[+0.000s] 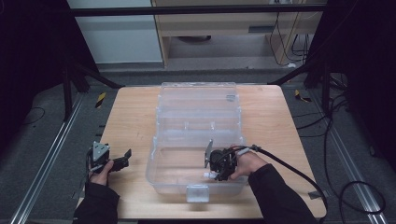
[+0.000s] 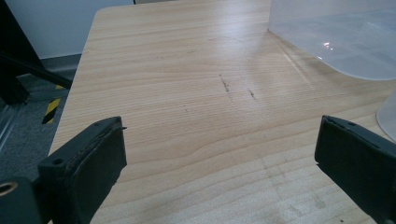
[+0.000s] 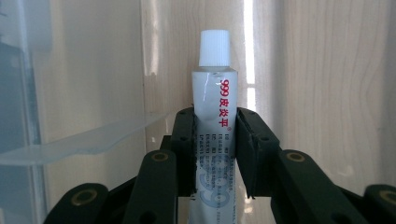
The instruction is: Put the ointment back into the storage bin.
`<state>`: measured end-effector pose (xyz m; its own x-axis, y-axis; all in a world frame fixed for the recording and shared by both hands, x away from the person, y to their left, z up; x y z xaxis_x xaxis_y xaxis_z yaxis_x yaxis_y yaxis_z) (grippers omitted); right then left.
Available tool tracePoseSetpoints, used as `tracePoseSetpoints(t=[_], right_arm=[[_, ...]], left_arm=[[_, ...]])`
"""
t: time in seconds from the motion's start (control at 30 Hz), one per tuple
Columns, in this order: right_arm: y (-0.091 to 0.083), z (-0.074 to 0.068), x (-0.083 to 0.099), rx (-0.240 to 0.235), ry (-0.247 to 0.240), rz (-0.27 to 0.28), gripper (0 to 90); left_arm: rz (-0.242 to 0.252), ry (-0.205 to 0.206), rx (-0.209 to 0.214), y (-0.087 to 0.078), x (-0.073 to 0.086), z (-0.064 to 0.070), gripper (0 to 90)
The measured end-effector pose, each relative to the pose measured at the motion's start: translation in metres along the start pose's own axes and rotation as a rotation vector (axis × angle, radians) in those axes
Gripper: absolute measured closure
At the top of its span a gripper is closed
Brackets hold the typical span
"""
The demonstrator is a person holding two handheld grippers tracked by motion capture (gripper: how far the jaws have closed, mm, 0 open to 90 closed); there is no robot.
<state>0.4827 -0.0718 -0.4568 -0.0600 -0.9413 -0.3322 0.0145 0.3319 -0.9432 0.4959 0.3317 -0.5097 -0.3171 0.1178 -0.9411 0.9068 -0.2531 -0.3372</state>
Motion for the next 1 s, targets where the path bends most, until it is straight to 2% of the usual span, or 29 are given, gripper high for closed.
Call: tracePoseSetpoints(t=[0.2, 0.4, 0.73, 0.87, 0.9, 1.0], right_arm=[[0.002, 0.001, 0.001, 0.000, 0.009, -0.001, 69.4], [0.007, -0.001, 0.001, -0.010, 0.017, -0.036, 69.4], [0.008, 0.000, 0.002, -0.015, 0.040, -0.054, 69.5], [0.004, 0.000, 0.002, -0.004, 0.043, -0.042, 69.2], [0.003, 0.001, 0.002, -0.005, 0.028, -0.031, 69.1], [-0.006, 0.000, 0.003, 0.017, 0.039, 0.010, 67.8]], left_arm=[[0.000, 0.000, 0.000, 0.000, 0.000, 0.000, 1.5], [0.000, 0.000, -0.001, 0.000, 0.000, 0.000, 1.5], [0.000, 0.001, 0.000, 0.000, 0.000, 0.000, 1.5], [0.000, 0.000, 0.000, 0.000, 0.000, 0.000, 1.5], [0.000, 0.000, 0.000, 0.000, 0.000, 0.000, 1.5], [0.000, 0.001, 0.000, 0.000, 0.000, 0.000, 1.5]])
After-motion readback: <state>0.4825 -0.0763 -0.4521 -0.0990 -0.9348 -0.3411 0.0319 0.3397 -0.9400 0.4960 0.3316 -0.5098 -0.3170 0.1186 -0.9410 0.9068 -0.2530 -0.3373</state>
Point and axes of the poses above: each handheld gripper's, and its own axes: y roughly forward along the jaws, x roughly out of its underside, z roughly to its right, the point moved 2 cm from there along y, roughly forward along the jaws, and after that the axes turned 6 degrees about z, right-handed, at the moved point
